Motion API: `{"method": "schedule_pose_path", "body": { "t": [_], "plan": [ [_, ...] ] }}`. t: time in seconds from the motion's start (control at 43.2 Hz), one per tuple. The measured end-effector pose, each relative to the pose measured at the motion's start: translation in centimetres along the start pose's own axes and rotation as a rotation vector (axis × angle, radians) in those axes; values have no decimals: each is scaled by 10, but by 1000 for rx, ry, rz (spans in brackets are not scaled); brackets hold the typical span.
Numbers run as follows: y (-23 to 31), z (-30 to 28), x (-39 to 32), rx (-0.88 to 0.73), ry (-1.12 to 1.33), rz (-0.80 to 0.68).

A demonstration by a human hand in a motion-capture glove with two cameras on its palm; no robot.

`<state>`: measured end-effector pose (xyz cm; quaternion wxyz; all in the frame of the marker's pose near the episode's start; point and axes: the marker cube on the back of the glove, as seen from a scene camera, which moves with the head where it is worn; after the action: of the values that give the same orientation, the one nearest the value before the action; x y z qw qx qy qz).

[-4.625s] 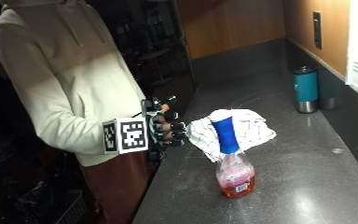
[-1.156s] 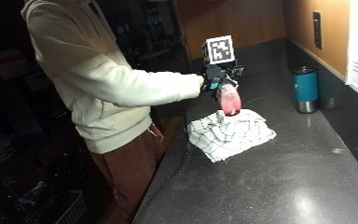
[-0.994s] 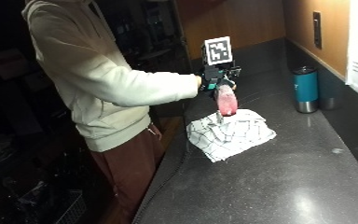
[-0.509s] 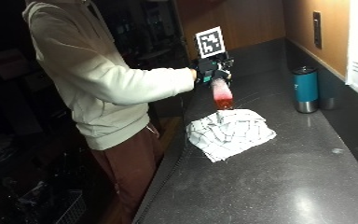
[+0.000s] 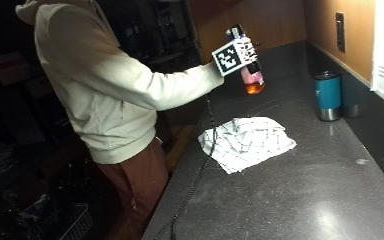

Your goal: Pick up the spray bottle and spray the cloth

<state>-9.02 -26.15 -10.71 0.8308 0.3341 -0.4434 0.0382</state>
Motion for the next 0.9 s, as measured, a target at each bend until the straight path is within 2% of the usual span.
{"method": "schedule_pose_path", "body": {
  "t": [0.116,0.301,0.463,0.648,0.809,0.902],
  "plan": [
    [-11,37,19,116,-111,77],
    [-10,111,60,84,-98,131],
    [23,165,96,-152,-42,150],
    [22,191,120,-137,-11,153],
    [54,203,137,-354,80,156],
    [50,203,139,-349,109,133]
  ]
}}
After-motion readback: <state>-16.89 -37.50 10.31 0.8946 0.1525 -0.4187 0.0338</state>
